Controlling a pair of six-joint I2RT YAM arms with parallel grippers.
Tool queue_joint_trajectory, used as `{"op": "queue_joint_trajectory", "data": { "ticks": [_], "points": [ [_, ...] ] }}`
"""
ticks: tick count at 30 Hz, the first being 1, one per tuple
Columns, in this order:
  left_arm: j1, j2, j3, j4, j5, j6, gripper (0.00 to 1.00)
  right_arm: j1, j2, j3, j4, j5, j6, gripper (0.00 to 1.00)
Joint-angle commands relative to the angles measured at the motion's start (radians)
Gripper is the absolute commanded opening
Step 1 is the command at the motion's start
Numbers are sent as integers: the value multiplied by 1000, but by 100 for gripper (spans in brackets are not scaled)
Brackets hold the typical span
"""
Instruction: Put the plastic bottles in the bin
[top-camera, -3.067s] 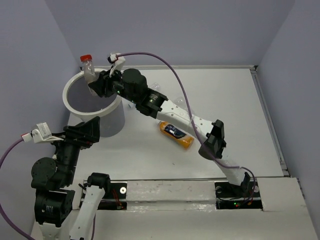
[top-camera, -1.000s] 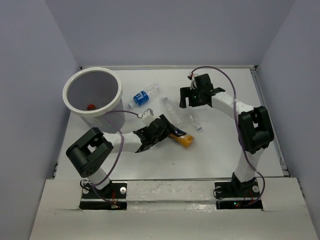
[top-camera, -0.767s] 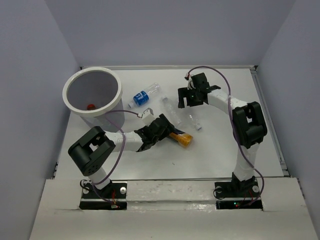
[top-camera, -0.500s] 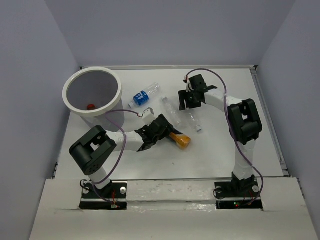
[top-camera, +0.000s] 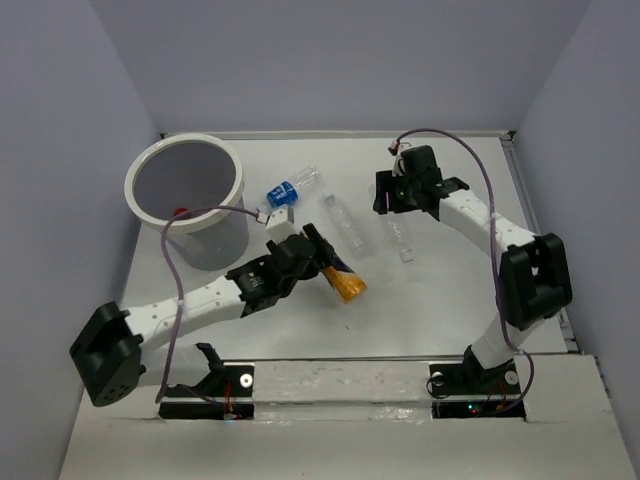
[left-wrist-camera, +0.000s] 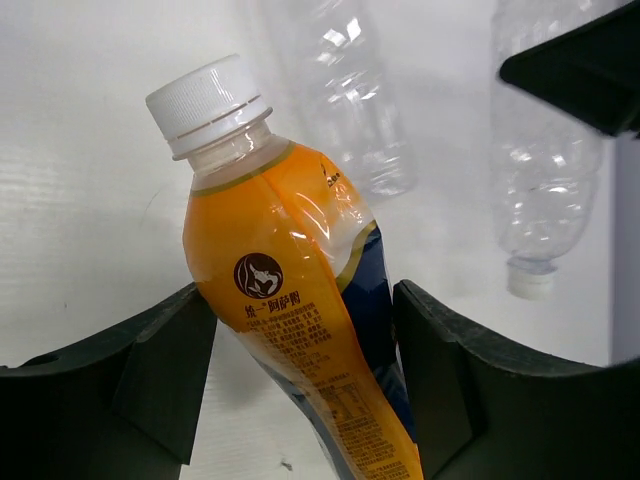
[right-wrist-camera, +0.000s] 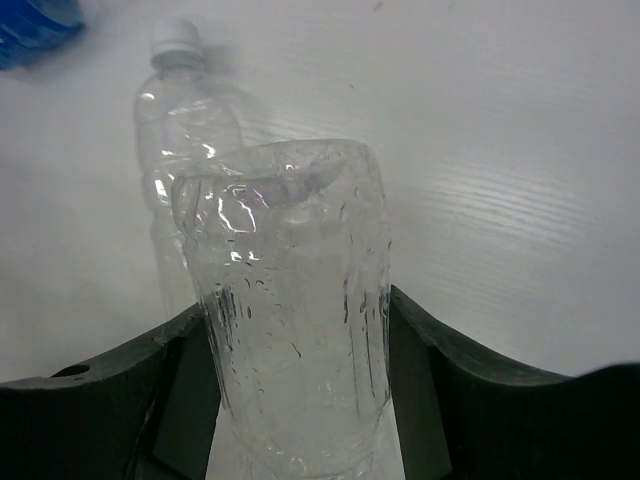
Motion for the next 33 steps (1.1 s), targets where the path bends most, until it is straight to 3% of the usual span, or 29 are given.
{"op": "queue_joint_trajectory", "data": {
  "ticks": [1,4,5,9,13,17,22,26,31,33],
  "points": [
    [-5,-257,173,-155,-161,154,57,-7,-201,-71,112,4,48,53],
    [-2,-349,342,-244,-235,265,57,20,-327,-143,154,-21,74,52],
    [0,-358,453,-304,-293,294,57,31,-351,-164,159,-23,80,52],
    [10,-370,661,-344,-538,493,57,103,-443,-195,191,-18,105,52],
    [100,-358,735,-256,-755,806,57,228,-471,-188,220,13,123,52],
    [254,-326,724,-127,-832,964,60,310,-463,-160,252,16,140,52],
    [485,-242,669,-67,-778,1029,61,382,-457,-116,277,4,148,52],
    [641,-177,666,-183,-605,859,63,434,-444,-74,350,-12,171,52],
    [681,-192,591,-163,-545,807,90,486,-342,67,422,-13,180,52],
    [681,-205,612,-200,-487,773,95,487,-292,140,439,-18,174,51]
  ]
}}
